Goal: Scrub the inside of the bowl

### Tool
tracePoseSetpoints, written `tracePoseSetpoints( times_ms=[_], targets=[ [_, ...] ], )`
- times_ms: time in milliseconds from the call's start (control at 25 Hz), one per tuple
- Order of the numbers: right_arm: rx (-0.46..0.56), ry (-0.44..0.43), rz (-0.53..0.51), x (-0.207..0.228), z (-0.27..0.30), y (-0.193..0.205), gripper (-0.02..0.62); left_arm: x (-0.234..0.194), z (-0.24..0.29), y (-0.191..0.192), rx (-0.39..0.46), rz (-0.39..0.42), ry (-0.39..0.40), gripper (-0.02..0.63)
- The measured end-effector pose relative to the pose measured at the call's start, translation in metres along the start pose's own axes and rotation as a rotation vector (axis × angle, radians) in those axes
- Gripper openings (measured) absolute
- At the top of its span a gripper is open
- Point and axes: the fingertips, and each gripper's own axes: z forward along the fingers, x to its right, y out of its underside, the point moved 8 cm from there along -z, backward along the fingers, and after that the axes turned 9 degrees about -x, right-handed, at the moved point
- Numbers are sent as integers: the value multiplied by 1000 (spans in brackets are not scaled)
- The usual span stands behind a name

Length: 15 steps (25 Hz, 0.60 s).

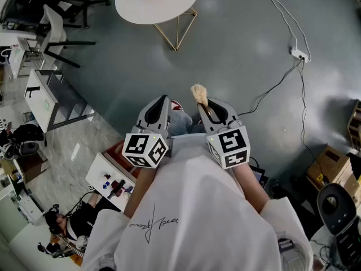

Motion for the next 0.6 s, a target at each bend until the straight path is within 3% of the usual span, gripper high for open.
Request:
tracePoseSetpoints(
  times_ms=[320,600],
  targets=[
    [-31,14,12,17,3,-4,75,-2,16,-7,-31,45,-51,6],
    [-56,48,9,36,35,-37,77,-36,41,-39,-5,-1,-26,6]
  ],
)
